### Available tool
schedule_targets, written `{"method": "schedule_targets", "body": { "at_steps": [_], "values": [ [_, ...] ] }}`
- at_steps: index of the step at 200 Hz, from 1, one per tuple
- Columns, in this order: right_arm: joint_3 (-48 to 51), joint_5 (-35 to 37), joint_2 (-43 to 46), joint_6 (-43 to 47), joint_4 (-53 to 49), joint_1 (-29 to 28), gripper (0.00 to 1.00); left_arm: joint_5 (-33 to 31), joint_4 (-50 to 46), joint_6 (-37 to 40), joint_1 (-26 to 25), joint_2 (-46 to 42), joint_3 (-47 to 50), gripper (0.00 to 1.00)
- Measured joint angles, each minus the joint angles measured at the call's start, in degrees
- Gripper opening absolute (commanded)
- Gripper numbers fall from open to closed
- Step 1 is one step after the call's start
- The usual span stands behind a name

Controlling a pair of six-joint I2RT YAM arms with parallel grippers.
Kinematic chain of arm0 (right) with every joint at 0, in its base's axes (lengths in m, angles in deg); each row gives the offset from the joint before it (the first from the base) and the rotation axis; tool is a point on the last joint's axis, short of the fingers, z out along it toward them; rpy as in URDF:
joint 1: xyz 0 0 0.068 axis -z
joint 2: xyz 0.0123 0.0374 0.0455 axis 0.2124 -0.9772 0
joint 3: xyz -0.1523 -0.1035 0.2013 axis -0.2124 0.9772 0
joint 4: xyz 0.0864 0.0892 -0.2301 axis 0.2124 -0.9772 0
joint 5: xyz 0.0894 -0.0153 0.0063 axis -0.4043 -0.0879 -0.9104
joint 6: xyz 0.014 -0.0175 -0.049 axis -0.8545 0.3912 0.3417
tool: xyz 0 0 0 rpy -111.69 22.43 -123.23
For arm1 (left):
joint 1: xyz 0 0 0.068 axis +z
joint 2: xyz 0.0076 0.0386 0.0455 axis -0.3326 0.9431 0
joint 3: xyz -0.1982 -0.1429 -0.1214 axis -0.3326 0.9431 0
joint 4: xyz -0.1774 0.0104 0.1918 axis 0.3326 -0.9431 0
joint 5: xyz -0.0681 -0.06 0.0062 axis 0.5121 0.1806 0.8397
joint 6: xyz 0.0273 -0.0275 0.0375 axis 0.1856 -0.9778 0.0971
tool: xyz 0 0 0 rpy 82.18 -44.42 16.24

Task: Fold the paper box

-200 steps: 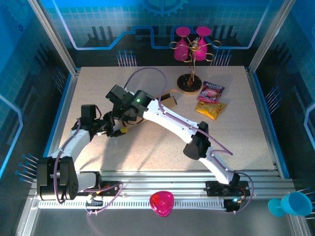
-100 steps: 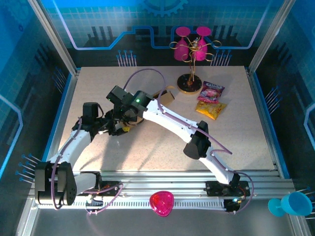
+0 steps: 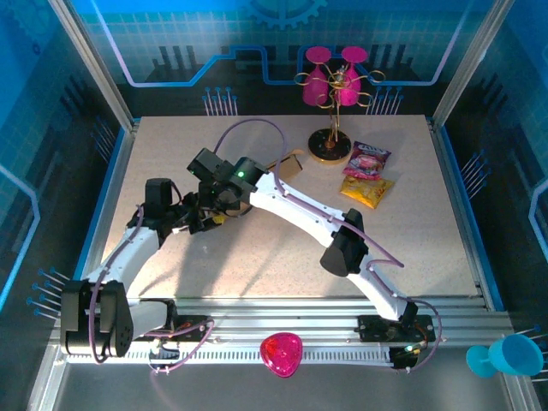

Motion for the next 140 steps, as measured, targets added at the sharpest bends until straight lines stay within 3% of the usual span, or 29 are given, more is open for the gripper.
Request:
{"method": "schedule_targets", "body": {
  "at_steps": [65,140],
  "values": [
    [0.2,-3.5,0.0,4.9,0.0,1.4,0.0,0.0,4.0,0.0,-0.3,2.2,0.4,0.67],
    [0.2,-4.8,0.0,5.5,0.0,2.1,0.0,0.0,10.4,0.0,-1.5,7.3,0.4,0.67]
  ]
}}
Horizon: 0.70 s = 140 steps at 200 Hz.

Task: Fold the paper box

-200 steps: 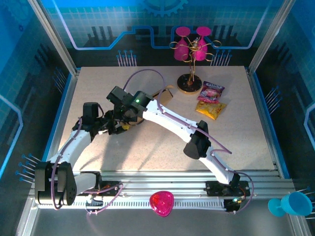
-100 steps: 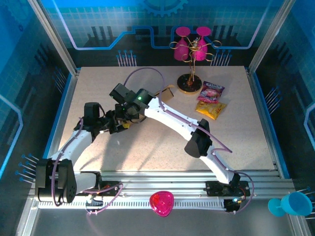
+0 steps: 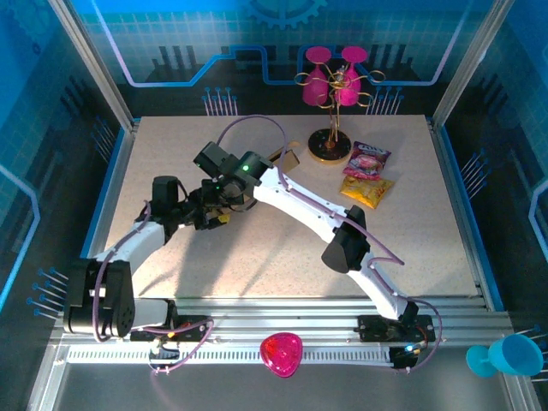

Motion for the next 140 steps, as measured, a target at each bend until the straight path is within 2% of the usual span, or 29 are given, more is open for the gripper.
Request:
{"method": "schedule_targets", "body": {
  "at_steps": [37,72,102,140],
  "values": [
    [0.0,-0.1,0.0,0.0,0.2,0.5,0.0,0.0,2.5,0.0,-0.3,1.3,0.0,0.54],
    [0.1,-0.3,0.0,1.5,0.6,0.9,0.03,-0.2,4.3,0.0,-0.4,1.3,0.7,0.48],
    [0.1,-1.4,0.0,5.0,0.4,1.2,0.05,-0.2,4.9,0.0,-0.4,1.3,0.9,0.43],
    [0.1,-2.3,0.0,10.8,-0.4,1.5,0.07,-0.2,5.0,0.0,-0.4,1.3,1.0,0.43]
  ]
}}
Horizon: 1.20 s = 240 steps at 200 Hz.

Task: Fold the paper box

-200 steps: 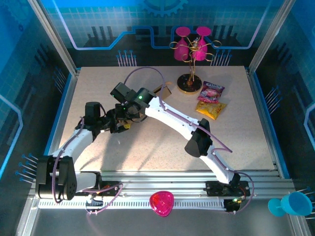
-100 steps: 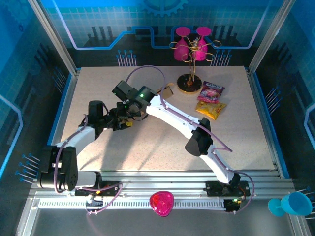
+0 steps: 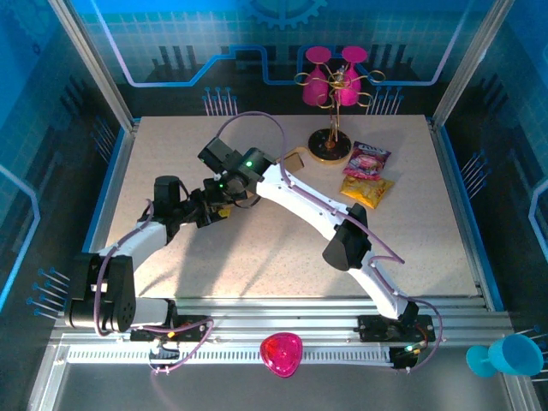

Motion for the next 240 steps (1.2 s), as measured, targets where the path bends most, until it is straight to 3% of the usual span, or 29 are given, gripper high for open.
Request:
{"method": "schedule_targets", "body": {
  "at_steps": [100,142,240],
  "values": [
    [-1.3,1.6,-0.2,11.3,-2.3,0.0,0.09,0.9,-0.3,0.0,-0.4,0.7,-0.7,0.44],
    [-2.2,-0.2,-0.2,11.2,-2.5,0.3,0.18,0.8,-0.5,0.0,-0.3,1.2,-0.9,0.44],
    [-3.1,-0.6,-0.2,11.0,-3.0,0.0,0.19,0.7,-0.5,0.0,-0.3,1.9,-0.9,0.44]
  ]
}}
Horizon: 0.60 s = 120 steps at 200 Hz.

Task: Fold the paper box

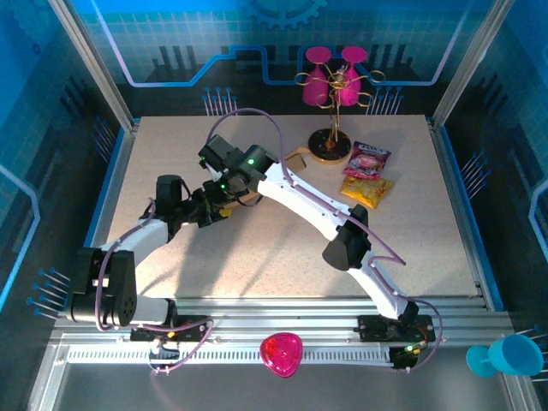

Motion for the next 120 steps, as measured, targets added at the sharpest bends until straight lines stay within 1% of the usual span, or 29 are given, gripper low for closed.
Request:
{"method": "schedule_targets", "body": {
  "at_steps": [24,42,58,81,120],
  "values": [
    [0.0,1.3,0.0,-0.4,0.1,-0.5,0.24,0.0,0.0,0.0,0.0,0.0,0.0,0.44],
    [0.0,2.8,0.0,-0.4,0.1,-1.3,0.25,0.0,0.0,0.0,0.0,0.0,0.0,0.44],
    [0.0,4.4,0.0,-0.4,0.0,-2.1,0.23,0.0,0.0,0.0,0.0,0.0,0.0,0.44],
    [0.1,6.3,0.0,-0.9,0.0,-2.6,0.15,0.0,0.0,0.0,0.0,0.1,0.0,0.44],
    [0.1,8.4,0.0,-1.0,-0.2,-2.6,0.11,0.0,0.0,0.0,0.0,0.4,-0.3,0.44]
  ]
}}
